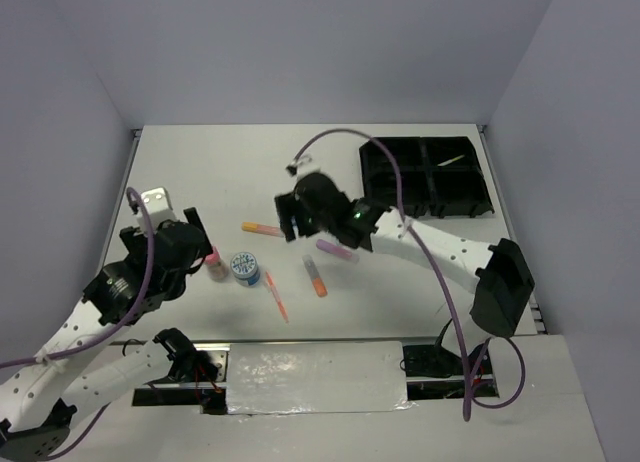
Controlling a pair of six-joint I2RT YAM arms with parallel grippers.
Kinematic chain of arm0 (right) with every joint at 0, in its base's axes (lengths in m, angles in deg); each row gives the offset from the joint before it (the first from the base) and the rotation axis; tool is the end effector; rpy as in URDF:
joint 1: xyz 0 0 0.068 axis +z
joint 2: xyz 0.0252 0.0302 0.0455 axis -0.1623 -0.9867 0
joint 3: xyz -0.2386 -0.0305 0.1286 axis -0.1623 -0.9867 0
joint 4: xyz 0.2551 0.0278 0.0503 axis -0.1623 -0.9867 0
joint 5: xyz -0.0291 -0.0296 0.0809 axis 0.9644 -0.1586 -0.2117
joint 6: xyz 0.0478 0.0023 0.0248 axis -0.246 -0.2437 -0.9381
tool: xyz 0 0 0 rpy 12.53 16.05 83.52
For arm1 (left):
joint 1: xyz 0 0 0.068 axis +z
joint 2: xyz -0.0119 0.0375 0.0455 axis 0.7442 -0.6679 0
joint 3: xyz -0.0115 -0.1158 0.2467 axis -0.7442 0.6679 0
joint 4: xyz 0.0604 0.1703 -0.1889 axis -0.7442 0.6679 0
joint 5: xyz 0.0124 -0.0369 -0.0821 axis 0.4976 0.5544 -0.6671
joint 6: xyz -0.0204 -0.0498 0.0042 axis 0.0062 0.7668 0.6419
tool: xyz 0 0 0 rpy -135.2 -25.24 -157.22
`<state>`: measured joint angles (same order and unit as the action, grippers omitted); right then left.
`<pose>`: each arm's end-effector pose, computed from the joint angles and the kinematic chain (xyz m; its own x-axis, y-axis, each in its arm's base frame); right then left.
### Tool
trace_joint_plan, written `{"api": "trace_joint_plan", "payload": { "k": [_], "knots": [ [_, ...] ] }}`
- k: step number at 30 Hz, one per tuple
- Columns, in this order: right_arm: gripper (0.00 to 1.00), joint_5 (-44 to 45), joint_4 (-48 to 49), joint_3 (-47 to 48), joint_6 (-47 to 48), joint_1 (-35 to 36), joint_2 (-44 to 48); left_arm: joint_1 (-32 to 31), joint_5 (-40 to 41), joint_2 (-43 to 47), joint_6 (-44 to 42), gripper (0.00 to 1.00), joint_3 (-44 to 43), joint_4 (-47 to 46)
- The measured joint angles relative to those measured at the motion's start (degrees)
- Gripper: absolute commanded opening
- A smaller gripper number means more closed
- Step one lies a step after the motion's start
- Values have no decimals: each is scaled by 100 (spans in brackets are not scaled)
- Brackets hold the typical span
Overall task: Sort the stationery into containers
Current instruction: Pick up the pen from the center of the board.
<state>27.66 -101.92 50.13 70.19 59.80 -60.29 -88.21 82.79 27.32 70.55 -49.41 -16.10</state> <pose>0.2343 0.2729 0.3220 -0.5528 -0.1647 -0.8169 -0.4986 0.8508 0.1659 0.1099 -0.0557 0.3485 -0.2943 -0.3064 -0.9053 -0.3883 0.9038 -0.1797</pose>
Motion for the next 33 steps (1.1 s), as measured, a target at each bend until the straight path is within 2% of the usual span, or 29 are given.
{"api": "trace_joint_plan", "payload": {
  "k": [6, 12, 25, 33],
  "knots": [
    [75, 481, -549, -350, -339, 1272, -323, 28, 520, 527, 573, 99, -125, 463],
    [72, 570, -590, -352, -546, 1810, -673, 31, 610, 859, 588, 99, -125, 483],
    [61, 280, -435, -352, -697, 2041, -1781, 31, 579, 664, 527, 99, -125, 446],
    [59, 192, -428, -343, -697, 2041, -2098, 31, 551, 800, 407, 99, -122, 374]
  ]
}}
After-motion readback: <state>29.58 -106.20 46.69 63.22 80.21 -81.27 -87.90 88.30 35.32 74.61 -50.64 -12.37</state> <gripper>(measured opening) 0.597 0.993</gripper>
